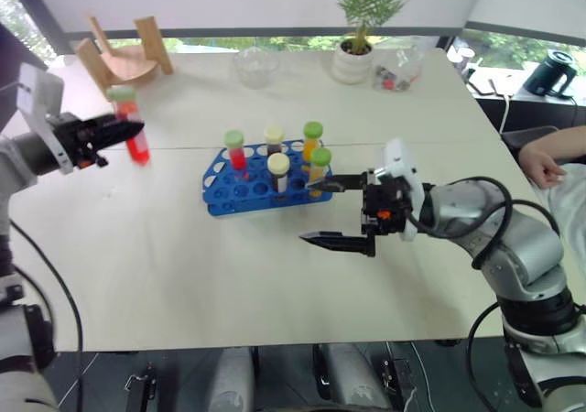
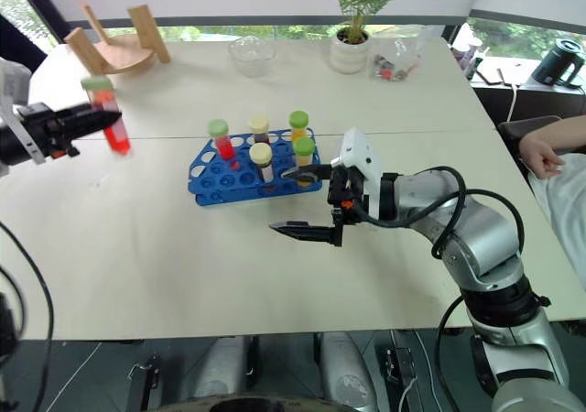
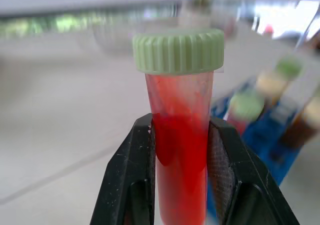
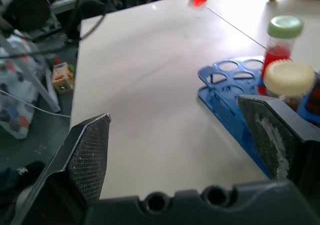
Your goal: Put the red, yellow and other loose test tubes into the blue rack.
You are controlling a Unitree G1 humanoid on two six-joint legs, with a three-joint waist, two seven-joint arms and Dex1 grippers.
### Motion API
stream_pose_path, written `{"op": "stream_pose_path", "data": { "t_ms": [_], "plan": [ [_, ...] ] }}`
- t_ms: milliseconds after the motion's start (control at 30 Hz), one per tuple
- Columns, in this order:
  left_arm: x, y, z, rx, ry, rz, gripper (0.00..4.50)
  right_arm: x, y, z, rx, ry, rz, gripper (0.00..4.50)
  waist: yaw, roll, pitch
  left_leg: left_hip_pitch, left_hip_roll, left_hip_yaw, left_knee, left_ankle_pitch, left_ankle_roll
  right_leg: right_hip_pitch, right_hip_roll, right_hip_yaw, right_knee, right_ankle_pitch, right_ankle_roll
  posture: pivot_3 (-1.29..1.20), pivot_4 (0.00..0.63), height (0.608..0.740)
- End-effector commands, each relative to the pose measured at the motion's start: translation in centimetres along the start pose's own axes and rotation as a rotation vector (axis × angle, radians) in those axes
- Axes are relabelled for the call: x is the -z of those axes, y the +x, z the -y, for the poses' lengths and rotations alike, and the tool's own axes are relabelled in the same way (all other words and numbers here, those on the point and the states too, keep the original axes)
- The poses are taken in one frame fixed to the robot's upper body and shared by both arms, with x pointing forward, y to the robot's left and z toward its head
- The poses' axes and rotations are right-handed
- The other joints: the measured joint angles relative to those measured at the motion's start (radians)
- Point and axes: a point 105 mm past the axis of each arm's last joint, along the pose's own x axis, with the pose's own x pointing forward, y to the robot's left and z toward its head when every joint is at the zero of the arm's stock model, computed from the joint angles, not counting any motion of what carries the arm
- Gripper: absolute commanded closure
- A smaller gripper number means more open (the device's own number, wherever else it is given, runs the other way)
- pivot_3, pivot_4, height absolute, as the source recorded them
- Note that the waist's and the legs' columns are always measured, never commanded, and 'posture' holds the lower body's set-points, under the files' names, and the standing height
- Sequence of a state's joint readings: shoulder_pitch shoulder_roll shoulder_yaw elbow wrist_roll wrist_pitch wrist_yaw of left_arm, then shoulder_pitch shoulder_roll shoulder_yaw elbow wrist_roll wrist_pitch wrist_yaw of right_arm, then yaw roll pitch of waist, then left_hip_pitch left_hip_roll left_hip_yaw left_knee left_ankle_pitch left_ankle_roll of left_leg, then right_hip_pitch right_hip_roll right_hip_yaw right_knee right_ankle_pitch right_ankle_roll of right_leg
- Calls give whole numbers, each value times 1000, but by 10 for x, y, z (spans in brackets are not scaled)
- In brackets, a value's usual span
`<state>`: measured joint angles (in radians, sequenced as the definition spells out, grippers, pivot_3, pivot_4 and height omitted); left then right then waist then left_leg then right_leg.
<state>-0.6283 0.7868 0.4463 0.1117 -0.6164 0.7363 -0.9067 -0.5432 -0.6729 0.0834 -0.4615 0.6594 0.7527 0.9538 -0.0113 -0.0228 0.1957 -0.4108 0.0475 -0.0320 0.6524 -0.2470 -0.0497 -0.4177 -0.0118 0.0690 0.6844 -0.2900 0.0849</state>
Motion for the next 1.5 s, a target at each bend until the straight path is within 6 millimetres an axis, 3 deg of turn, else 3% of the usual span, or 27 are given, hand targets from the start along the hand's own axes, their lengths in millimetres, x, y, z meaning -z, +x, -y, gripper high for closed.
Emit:
{"op": "stream_pose_path", "data": {
  "t_ms": [33,167,300,500,733,1167,1467,1500],
  "plan": [
    [-14,12,42,32,79,192,3673,-13,-10,13,33,-8,19,0,3,0,0,1,0,0,1,0,0,3,-1,0,-2,1,2,0,150,740],
    [25,31,69,44,91,207,3673,-15,-12,20,20,18,-7,0,-2,0,0,4,-2,2,3,0,0,8,-2,3,-5,3,5,0,150,740],
    [61,45,76,57,54,183,3673,-12,-14,17,-21,33,-50,0,-2,0,0,5,-1,1,1,0,0,7,1,3,-5,3,5,0,150,740],
    [92,51,76,73,49,136,3673,-12,-17,19,-11,34,-59,0,-5,0,0,5,-1,1,-1,0,0,7,1,3,-5,3,4,0,150,740],
    [114,56,77,90,43,91,3673,-11,-17,23,24,38,-56,0,-3,0,-1,5,-1,2,-1,0,0,7,1,3,-6,3,4,0,150,740],
    [129,58,87,141,85,42,3673,-8,-12,26,62,46,-33,0,-4,1,-1,5,-1,1,-1,0,0,7,1,3,-6,3,4,0,150,740],
    [135,53,82,121,106,22,3673,-6,-11,24,64,56,-25,0,-4,1,-1,5,-1,1,-3,0,0,7,1,3,-8,3,4,0,150,740],
    [132,53,82,128,99,32,3173,-6,-11,24,61,58,-25,0,-5,1,-1,5,-1,1,-3,0,0,7,1,3,-9,3,4,0,150,740]
  ]
}}
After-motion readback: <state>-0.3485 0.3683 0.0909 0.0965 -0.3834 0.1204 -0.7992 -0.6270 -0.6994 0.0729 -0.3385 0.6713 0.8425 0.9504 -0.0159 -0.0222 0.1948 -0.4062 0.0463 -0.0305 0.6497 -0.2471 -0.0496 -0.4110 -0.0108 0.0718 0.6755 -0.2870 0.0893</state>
